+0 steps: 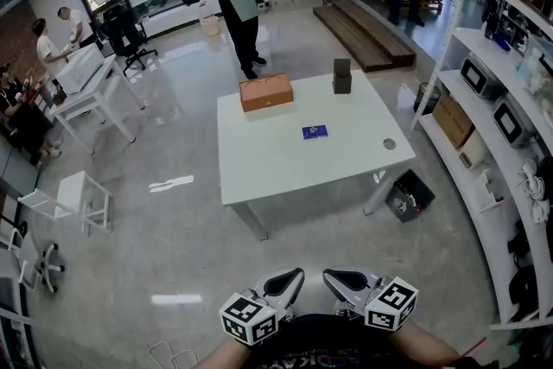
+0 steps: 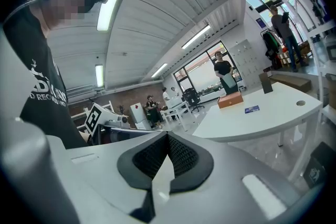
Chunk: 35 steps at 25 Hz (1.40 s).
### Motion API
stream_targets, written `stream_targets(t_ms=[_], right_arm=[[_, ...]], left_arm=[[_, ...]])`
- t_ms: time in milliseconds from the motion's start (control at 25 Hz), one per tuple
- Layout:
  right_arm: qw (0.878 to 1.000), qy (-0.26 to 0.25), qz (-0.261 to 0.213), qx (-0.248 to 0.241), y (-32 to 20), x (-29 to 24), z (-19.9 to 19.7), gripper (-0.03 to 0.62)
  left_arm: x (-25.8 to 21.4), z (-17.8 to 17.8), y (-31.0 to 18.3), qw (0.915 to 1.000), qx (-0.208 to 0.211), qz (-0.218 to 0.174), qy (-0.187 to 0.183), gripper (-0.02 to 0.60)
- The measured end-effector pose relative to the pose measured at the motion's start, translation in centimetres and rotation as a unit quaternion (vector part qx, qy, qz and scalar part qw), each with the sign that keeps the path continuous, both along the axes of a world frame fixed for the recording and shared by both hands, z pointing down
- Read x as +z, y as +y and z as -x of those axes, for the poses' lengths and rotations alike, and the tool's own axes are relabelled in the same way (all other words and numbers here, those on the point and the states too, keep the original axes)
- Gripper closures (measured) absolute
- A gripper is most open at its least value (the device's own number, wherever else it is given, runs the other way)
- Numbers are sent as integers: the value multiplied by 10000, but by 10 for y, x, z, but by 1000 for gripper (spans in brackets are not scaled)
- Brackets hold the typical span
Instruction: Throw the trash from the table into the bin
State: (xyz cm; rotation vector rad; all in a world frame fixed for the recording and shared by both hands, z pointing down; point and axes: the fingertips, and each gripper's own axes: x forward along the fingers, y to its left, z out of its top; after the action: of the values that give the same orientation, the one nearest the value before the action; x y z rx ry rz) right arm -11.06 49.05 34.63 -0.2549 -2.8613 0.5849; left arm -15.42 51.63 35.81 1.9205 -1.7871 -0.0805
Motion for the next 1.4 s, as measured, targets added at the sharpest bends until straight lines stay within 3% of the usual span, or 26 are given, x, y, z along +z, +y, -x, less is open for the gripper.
stream_targets(t_ms=[800,1400], right_arm=[[9997,-34,228,-84,-40,5,-20,594],[9986,-108,441,-280,-113,13,-67,594]], left_arm=[[5,-20,-38,9998,-59,164,-37,572],[10,-52,-103,9980,-578,264,-68,572]])
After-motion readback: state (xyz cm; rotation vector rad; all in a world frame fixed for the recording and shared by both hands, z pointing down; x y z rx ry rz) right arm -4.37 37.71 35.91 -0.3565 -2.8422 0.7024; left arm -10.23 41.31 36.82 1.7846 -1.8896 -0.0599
